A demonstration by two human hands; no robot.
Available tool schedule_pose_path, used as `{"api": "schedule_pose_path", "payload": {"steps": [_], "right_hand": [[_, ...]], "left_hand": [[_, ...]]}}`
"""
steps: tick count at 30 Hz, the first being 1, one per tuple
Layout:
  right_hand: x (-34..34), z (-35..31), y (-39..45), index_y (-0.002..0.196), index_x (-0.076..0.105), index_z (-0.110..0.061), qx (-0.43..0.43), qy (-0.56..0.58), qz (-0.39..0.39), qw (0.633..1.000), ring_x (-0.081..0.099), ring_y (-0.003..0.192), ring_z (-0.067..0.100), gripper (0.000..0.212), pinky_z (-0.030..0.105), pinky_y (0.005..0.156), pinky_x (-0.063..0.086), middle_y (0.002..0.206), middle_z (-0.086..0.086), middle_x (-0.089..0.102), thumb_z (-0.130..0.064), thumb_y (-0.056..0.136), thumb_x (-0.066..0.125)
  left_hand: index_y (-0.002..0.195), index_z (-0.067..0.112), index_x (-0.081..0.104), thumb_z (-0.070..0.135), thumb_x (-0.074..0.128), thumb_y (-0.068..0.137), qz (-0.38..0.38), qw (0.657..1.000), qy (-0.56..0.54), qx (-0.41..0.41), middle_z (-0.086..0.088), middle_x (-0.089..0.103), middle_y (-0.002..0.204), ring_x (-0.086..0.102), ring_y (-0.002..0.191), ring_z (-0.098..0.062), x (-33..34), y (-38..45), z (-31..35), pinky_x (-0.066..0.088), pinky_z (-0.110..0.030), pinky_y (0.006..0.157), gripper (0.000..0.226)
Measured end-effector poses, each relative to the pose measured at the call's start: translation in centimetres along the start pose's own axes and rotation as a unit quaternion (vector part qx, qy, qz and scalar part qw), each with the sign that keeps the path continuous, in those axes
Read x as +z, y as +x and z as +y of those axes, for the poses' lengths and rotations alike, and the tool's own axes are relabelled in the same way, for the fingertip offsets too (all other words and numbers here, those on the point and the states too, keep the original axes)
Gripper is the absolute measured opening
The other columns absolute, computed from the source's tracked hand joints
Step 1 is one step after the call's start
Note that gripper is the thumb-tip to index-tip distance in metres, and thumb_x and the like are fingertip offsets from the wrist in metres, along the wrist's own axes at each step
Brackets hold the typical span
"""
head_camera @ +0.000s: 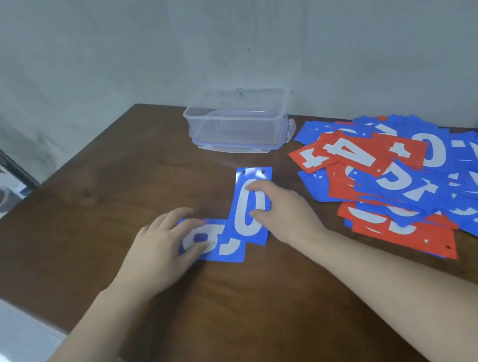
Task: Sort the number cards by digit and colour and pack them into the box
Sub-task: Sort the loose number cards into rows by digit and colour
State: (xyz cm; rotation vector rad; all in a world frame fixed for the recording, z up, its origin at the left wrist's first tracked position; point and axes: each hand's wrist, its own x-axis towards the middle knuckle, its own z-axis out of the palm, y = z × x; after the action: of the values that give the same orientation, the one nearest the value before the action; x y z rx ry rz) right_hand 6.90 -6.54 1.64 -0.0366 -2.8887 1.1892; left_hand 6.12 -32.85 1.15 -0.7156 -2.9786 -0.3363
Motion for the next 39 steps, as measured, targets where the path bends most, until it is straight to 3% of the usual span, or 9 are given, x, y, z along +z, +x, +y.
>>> {"api": "schedule_pose_path", "payload": {"steps": [4,8,12,17,22,26,30,35,39], "right_hand": [[1.0,-1.8,2.6,0.134,0.052,-0.037,0.0,0.031,-0.01,0.999,0.058,0.071,0.008,0.044,0.023,0.058,0.043,0.087,-0.017,0.058,-0.025,0.094,0.065],[2.7,-3.5,3.2,0.141,0.041,-0.044,-0.053,0.017,-0.054,0.997,0.062,0.088,0.014,0.051,0.03,0.07,0.05,0.104,-0.006,0.067,-0.032,0.096,0.061],[4.4,-3.2,1.4,0.147,0.027,-0.042,-0.079,0.038,-0.055,0.995,0.057,0.103,0.011,0.059,0.03,0.086,0.051,0.119,-0.011,0.058,-0.04,0.097,0.059],[3.1,-0.9,-2.1,0.107,0.055,-0.03,-0.188,0.005,-0.037,0.981,0.051,0.1,0.002,0.01,0.025,0.087,0.044,0.108,-0.018,0.055,-0.027,0.098,0.057],[1.4,2.2,-5.2,0.126,0.067,-0.039,-0.283,-0.174,-0.116,0.936,0.042,0.137,0.006,0.043,0.033,0.121,0.024,0.141,-0.016,0.058,-0.05,0.102,0.034],[-1.0,4.7,-7.6,0.106,0.076,-0.035,-0.286,-0.211,0.037,0.934,0.054,0.091,0.012,0.033,0.032,0.093,0.044,0.09,-0.013,0.055,-0.043,0.099,0.044],[-1.4,4.6,-8.0,0.08,0.065,-0.025,-0.242,-0.221,0.085,0.941,0.052,0.089,0.014,0.028,0.031,0.08,0.047,0.091,-0.011,0.054,-0.042,0.093,0.046],[0.3,4.5,-7.6,0.128,0.066,-0.025,-0.213,-0.2,0.008,0.956,0.047,0.135,0.018,0.045,0.036,0.11,0.04,0.138,-0.004,0.058,-0.044,0.097,0.039],[-1.2,5.9,-10.0,0.138,0.059,-0.034,-0.211,-0.206,-0.034,0.955,0.034,0.145,0.01,0.048,0.022,0.115,0.018,0.151,-0.012,0.048,-0.049,0.099,0.035]], "left_hand": [[0.131,0.06,0.053,0.081,0.029,0.088,-0.022,0.997,-0.064,0.043,0.019,0.03,0.158,0.019,0.151,-0.009,0.9,-2.0,-1.5,0.017,-0.034,0.115,0.053],[0.122,0.042,0.061,0.072,0.055,0.087,0.07,0.988,-0.106,0.088,0.011,0.029,0.156,0.018,0.148,-0.002,0.8,-2.5,-1.1,0.022,-0.043,0.113,0.048],[0.141,0.038,0.044,0.072,0.063,0.08,0.038,0.991,-0.106,0.074,0.015,0.016,0.165,0.02,0.149,-0.001,0.1,-1.5,-0.9,0.02,-0.035,0.117,0.072],[0.156,0.036,0.026,0.054,0.058,0.095,-0.07,0.993,-0.073,0.055,0.028,0.028,0.153,0.024,0.138,0.007,-1.0,-0.3,-1.4,0.011,-0.02,0.12,0.071],[0.146,0.034,0.046,0.043,0.04,0.101,-0.068,0.993,-0.071,0.06,0.022,0.046,0.136,0.039,0.13,-0.001,-1.4,1.1,-2.4,0.019,-0.02,0.115,0.046],[0.127,0.032,0.066,0.062,0.03,0.094,-0.051,0.996,-0.06,0.045,0.017,0.05,0.121,0.054,0.111,-0.008,-0.9,1.8,-2.9,0.04,-0.024,0.098,0.058],[0.116,0.029,0.067,0.046,0.061,0.096,-0.026,0.997,-0.055,0.047,0.022,0.048,0.134,0.06,0.11,-0.007,0.1,1.7,-3.2,0.051,-0.029,0.086,0.027],[0.131,0.027,0.063,0.047,0.053,0.099,-0.028,0.994,-0.077,0.068,0.016,0.048,0.148,0.049,0.134,-0.006,0.7,1.4,-2.7,0.035,-0.023,0.11,0.038],[0.136,0.028,0.06,0.056,0.035,0.098,-0.004,0.994,-0.059,0.088,0.013,0.045,0.152,0.035,0.146,-0.01,0.8,1.3,-2.1,0.026,-0.041,0.122,0.054]]}}
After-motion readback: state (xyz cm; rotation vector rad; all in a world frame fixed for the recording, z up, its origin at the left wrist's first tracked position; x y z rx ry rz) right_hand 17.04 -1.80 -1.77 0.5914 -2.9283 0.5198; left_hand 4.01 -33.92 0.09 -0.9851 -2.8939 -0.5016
